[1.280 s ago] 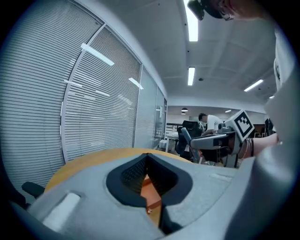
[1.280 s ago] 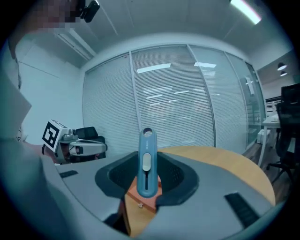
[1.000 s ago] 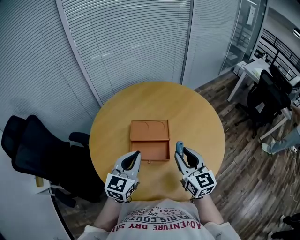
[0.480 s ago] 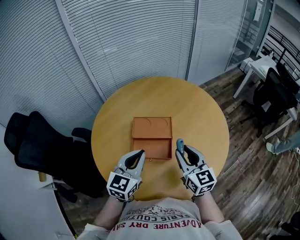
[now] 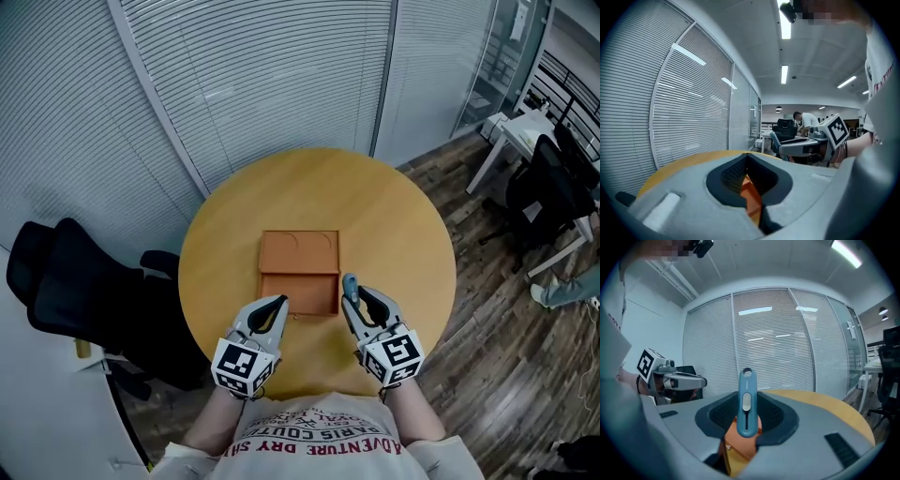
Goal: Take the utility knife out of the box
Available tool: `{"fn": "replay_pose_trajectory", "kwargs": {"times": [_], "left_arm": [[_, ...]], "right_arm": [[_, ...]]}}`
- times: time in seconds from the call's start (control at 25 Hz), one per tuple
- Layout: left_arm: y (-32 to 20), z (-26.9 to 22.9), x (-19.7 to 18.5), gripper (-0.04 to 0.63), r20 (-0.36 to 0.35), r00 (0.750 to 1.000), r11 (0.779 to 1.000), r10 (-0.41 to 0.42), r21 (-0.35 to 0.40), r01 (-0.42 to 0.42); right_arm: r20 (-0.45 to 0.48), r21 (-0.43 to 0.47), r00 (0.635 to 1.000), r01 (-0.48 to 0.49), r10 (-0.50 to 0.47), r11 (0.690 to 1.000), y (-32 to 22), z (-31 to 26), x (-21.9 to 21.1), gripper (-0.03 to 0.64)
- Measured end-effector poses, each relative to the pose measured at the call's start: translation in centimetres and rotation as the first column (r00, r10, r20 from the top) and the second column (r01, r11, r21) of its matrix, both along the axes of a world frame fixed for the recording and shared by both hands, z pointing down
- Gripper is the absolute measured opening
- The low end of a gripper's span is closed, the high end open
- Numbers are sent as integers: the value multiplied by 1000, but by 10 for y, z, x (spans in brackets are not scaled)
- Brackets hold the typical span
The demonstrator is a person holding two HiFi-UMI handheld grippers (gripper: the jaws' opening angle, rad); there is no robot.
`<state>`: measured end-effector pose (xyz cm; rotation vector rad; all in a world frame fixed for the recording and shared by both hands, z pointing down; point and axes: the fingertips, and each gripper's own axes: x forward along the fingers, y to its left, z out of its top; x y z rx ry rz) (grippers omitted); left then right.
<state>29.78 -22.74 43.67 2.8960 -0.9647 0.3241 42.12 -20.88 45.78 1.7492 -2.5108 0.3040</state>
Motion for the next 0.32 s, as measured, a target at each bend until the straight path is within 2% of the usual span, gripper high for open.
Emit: {"fn": "replay_pose_trajectory", "kwargs": {"times": [0.32], "left_arm": [[0,2,-2,-5,-6,1000,1000,-5,-11,5]], "right_arm": [[6,-60,1000,-14,15,998,2,13,1,130]]}}
